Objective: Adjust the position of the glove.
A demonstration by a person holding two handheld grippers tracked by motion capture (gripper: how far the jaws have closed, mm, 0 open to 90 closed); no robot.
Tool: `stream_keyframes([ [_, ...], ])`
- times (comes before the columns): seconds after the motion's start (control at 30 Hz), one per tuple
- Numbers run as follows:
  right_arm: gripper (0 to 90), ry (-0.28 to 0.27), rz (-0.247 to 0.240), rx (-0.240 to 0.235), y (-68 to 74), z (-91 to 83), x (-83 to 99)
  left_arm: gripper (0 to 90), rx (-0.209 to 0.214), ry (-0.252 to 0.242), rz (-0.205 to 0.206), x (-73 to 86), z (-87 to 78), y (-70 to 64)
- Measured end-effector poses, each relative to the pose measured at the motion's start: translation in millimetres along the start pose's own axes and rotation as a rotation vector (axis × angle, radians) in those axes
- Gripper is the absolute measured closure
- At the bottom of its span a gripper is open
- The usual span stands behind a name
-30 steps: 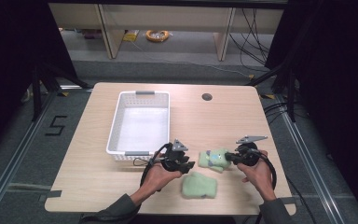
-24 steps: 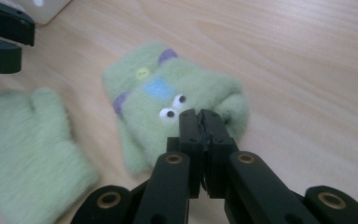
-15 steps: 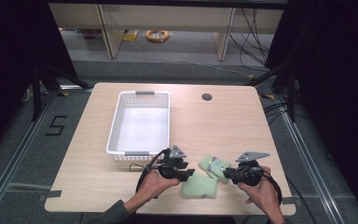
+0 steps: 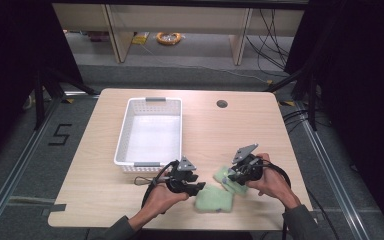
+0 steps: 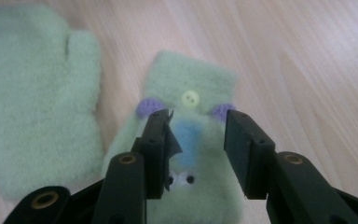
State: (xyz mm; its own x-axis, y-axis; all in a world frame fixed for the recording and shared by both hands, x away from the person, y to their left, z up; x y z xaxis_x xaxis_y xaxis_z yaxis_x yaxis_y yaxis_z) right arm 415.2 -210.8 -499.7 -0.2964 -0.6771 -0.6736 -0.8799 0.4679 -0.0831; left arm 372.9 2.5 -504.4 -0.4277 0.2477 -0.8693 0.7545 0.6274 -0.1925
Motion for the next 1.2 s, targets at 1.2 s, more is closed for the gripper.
stream_keyframes([
  [1.2,85.3,-0.040,0.266,-0.043,2.2,-28.3,-26.1,58.7,0.016,-0.047,-0.008,0.4,-28.8,1.6],
])
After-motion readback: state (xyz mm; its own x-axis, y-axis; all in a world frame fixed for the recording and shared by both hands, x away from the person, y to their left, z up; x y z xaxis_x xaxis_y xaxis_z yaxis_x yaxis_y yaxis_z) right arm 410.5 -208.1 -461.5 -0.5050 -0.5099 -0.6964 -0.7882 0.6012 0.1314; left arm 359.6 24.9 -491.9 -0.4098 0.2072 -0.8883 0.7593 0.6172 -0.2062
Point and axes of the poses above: each handheld gripper's, and its own axes: z roughly forward along the jaws, x roughly out of its underside, y roughly to its left, the point moved 4 cm from there along z, roughly forward along the jaws, and after that the axes turned 14 degrees about -y, right-handed, at the moved point
